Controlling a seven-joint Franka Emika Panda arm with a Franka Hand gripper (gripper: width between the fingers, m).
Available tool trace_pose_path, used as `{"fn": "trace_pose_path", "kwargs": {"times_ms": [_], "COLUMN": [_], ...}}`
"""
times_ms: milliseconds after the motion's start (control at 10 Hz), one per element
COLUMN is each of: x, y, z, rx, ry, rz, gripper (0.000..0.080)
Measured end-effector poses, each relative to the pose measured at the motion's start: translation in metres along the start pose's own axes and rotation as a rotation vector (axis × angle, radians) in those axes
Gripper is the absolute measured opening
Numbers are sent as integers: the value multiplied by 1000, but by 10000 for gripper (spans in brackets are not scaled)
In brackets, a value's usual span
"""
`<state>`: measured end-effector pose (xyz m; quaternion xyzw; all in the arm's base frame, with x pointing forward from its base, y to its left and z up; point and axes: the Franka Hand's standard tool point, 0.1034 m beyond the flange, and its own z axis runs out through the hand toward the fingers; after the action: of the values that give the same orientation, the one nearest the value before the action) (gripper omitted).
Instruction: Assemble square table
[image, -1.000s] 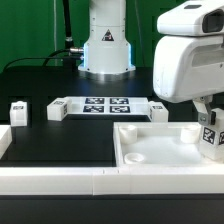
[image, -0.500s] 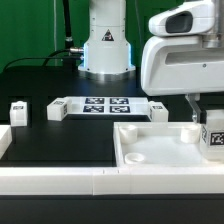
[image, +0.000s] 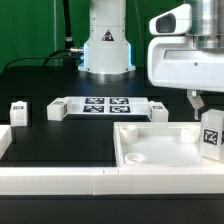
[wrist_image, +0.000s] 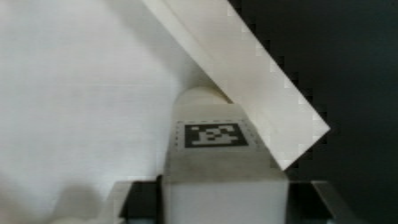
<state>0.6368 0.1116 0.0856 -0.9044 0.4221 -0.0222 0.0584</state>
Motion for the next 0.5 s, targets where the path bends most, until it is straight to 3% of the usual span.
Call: {"fn": "trace_pose_path", "kwargs": {"times_ms": [200,400,500], "x": [-1,0,3], "y": [-1,0,2], "z": [0,0,-1], "rx": [-3,-2,-5], "ry": [5,2,-1], "rz": [154,106,-12], "gripper": [287,288,478]}}
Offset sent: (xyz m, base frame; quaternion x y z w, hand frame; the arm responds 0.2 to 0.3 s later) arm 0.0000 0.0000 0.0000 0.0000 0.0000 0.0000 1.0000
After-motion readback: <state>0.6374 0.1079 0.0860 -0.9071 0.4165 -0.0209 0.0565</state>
